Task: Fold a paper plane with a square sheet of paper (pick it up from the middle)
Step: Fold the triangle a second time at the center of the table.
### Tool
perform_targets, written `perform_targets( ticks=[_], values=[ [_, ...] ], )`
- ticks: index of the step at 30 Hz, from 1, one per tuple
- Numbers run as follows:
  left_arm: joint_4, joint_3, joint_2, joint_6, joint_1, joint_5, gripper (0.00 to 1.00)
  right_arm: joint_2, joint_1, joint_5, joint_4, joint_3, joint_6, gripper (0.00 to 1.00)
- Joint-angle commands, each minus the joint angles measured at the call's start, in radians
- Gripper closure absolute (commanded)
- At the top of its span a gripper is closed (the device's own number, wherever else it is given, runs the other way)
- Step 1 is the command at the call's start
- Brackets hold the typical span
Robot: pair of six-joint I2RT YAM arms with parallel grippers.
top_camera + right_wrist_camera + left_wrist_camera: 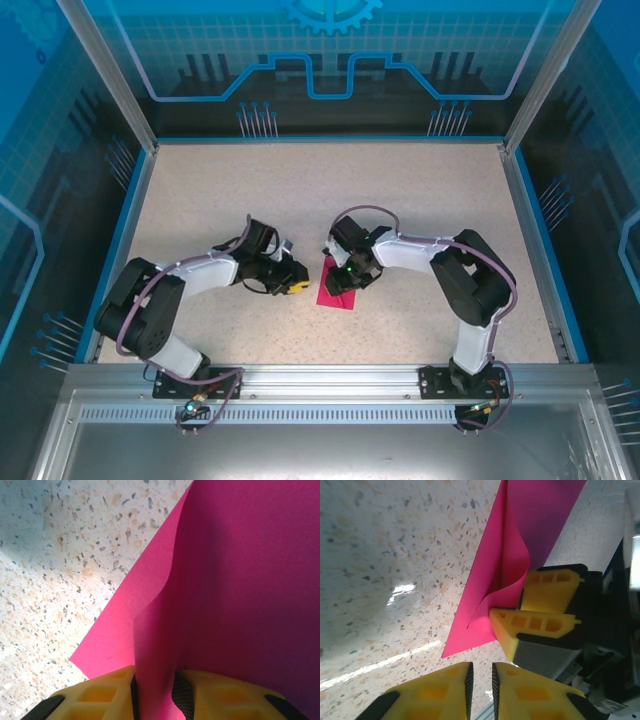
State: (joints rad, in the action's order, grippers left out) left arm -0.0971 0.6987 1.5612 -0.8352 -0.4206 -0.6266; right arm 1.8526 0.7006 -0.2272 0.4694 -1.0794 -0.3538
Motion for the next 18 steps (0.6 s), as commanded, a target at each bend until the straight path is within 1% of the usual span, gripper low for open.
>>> perform_targets(
  ticks=[1, 4, 9, 18],
  values=[
    [0.043, 0.032, 0.057, -0.013, -0.028, -0.031, 0.84, 0.045, -0.026, 0.026, -0.044, 0.065, 0.007, 0.69],
    [0.066, 0.054, 0.095, -0.019, -0.054, -0.036, 0.88, 0.024, -0.034, 0.014, -0.056, 0.079, 0.013, 0.69],
    [0.085, 0.09, 0.149, -0.025, -0.081, -0.036, 0.92, 0.0, -0.042, 0.0, -0.065, 0.089, 0.016, 0.68],
    [0.07, 0.128, 0.24, -0.016, -0.1, 0.0, 0.98, -0.03, -0.051, 0.001, -0.071, 0.106, 0.009, 0.66]
  ],
)
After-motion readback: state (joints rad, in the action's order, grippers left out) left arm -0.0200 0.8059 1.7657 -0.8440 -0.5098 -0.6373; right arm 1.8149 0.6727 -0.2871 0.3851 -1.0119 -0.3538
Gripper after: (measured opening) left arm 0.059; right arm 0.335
